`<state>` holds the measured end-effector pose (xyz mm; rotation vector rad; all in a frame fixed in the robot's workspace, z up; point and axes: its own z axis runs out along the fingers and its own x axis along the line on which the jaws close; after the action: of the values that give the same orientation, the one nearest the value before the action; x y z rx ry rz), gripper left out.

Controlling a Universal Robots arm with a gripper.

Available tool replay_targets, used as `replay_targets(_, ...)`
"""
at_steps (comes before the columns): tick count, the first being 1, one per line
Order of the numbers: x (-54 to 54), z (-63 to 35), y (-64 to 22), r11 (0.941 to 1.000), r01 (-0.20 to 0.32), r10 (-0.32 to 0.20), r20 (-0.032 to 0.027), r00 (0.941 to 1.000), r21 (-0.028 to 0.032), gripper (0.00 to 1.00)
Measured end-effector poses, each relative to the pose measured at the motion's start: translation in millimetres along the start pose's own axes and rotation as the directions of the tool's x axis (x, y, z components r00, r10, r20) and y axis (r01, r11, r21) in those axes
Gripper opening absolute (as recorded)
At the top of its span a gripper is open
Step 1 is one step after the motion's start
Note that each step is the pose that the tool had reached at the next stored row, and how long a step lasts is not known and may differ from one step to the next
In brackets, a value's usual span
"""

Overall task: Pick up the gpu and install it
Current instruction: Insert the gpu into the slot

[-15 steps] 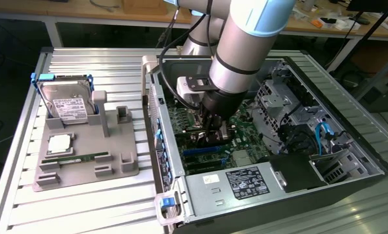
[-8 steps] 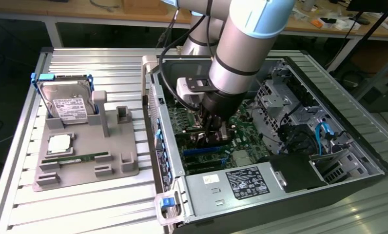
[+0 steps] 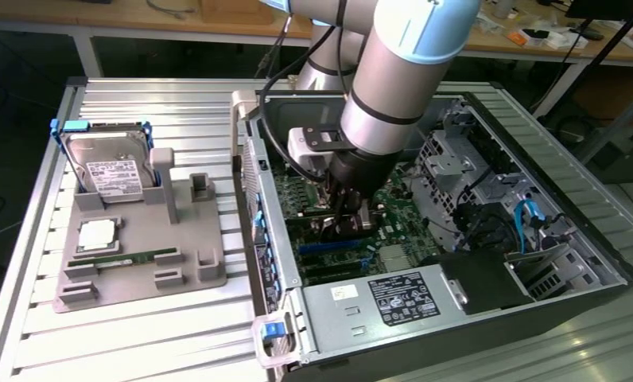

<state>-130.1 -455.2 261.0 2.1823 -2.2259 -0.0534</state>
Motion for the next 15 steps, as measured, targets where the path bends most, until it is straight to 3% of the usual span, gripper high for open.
replay_targets(7,0.0,0.4,0.1,1.0,0.0,0.0,0.0001,1.0,0.0008,0.28)
replay_targets(12,0.0,0.7,1.4,0.9996,0.0,0.0,0.001,1.0,0.0267,0.28)
replay_targets(15,0.0,0.6,1.4,0.9996,0.0,0.0,0.0007,1.0,0.0272,0.28)
